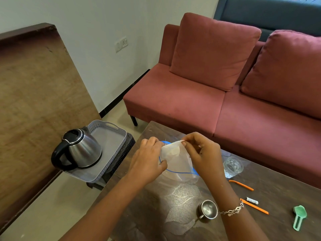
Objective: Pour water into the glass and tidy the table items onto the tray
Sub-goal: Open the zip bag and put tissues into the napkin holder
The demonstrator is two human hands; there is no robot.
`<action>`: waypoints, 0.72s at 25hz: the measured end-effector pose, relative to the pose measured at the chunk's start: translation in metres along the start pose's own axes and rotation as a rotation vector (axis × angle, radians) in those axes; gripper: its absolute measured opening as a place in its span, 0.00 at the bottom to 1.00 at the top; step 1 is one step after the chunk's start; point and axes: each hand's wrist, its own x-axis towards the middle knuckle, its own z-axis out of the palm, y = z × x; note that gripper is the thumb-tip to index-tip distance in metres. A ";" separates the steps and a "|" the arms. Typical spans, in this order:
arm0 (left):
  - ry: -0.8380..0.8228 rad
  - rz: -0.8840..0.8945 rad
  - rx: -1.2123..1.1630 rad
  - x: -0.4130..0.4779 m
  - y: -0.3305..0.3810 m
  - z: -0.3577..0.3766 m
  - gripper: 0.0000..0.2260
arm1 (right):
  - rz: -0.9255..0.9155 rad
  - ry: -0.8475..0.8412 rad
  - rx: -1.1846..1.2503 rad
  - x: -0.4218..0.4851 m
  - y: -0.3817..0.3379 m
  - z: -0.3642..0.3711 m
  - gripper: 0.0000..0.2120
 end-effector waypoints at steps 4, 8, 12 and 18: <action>0.022 0.004 -0.024 -0.001 0.000 0.001 0.16 | 0.032 -0.052 0.070 0.000 -0.003 -0.003 0.12; 0.127 -0.023 -0.115 -0.001 0.002 0.001 0.10 | -0.028 -0.171 0.051 -0.001 -0.006 -0.008 0.14; 0.185 -0.028 -0.155 0.002 0.000 -0.001 0.08 | -0.001 -0.254 0.057 -0.004 -0.001 -0.016 0.20; 0.180 -0.021 -0.156 0.003 0.001 -0.001 0.09 | -0.134 -0.199 -0.211 -0.004 0.002 -0.005 0.24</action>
